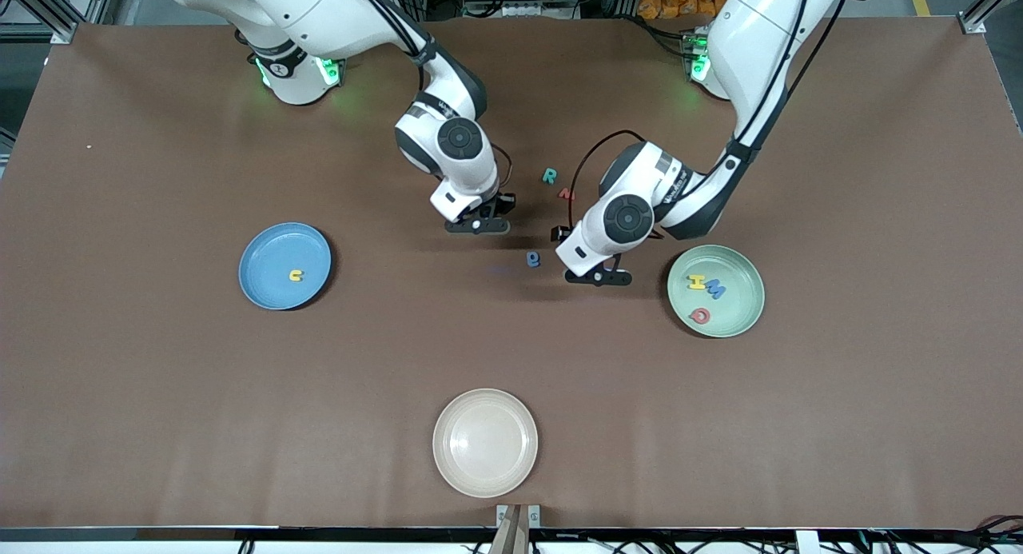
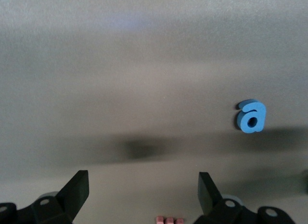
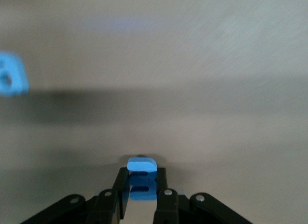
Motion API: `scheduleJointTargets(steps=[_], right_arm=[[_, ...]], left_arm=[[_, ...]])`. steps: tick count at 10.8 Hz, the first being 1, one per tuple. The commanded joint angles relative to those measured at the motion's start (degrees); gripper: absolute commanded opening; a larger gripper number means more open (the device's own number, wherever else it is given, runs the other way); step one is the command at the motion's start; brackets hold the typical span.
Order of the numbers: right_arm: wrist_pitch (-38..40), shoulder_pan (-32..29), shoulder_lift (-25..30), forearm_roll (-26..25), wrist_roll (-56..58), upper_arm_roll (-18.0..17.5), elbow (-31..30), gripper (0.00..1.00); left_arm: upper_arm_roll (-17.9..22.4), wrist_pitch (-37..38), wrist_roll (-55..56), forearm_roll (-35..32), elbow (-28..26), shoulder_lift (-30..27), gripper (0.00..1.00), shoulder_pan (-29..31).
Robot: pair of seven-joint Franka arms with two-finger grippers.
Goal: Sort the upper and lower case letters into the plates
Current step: 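Carry the blue m to the blue plate while the left gripper reaches letters, then open the right gripper over the blue plate and withdraw it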
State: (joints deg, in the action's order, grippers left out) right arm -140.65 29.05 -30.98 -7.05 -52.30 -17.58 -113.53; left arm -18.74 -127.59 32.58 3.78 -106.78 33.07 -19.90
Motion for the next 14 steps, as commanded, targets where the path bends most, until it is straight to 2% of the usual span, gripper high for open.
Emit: scheduleJointTargets(steps=[1, 5, 6, 8, 9, 10, 11, 12, 14], right_arm=[[9.6, -7.9, 8.5, -0.2, 8.3, -0.2, -0.9, 0.0], [14.9, -17.0, 10.4, 0.1, 26.1, 8.3, -0.2, 0.0], [16.4, -17.8, 10.7, 0.1, 32.3, 11.9, -0.2, 0.0], [18.9, -20.2, 12.1, 0.2, 39.1, 15.9, -1.0, 0.0], [20.0, -20.9, 12.5, 0.3, 42.0, 17.4, -1.5, 0.0], [20.0, -21.1, 12.4, 0.3, 42.7, 18.4, -2.4, 0.19], [20.0, -21.1, 12.5, 0.3, 42.9, 18.9, -3.4, 0.53], [20.2, -21.1, 12.9, 0.3, 43.1, 19.7, -3.5, 1.0], [21.6, -21.0, 15.1, 0.3, 44.1, 19.7, -3.4, 1.0]], left_arm=[[-2.4, -1.1, 6.1, 1.4, -5.2, -6.8, 1.0, 0.6], [-9.5, -5.1, 19.1, 0.9, -10.5, -11.0, 1.0, 0.6], [-11.1, -8.4, 24.1, 0.4, -12.6, -11.1, 1.0, 0.0], [-11.2, -15.8, 35.5, -5.0, -17.4, -11.5, 1.0, -3.8], [-11.2, -17.3, 42.8, -9.5, -17.9, -11.2, 1.0, -5.3], [-11.3, -17.3, 49.6, -15.3, -17.9, -10.8, 1.0, -6.8], [-11.3, -17.3, 53.9, -20.2, -18.1, -10.0, 1.0, -7.1], [-11.3, -17.3, 55.5, -22.3, -18.2, -9.3, 1.0, -7.0], [-11.0, -19.0, 57.8, -22.4, -18.3, -8.6, 1.0, -6.0]])
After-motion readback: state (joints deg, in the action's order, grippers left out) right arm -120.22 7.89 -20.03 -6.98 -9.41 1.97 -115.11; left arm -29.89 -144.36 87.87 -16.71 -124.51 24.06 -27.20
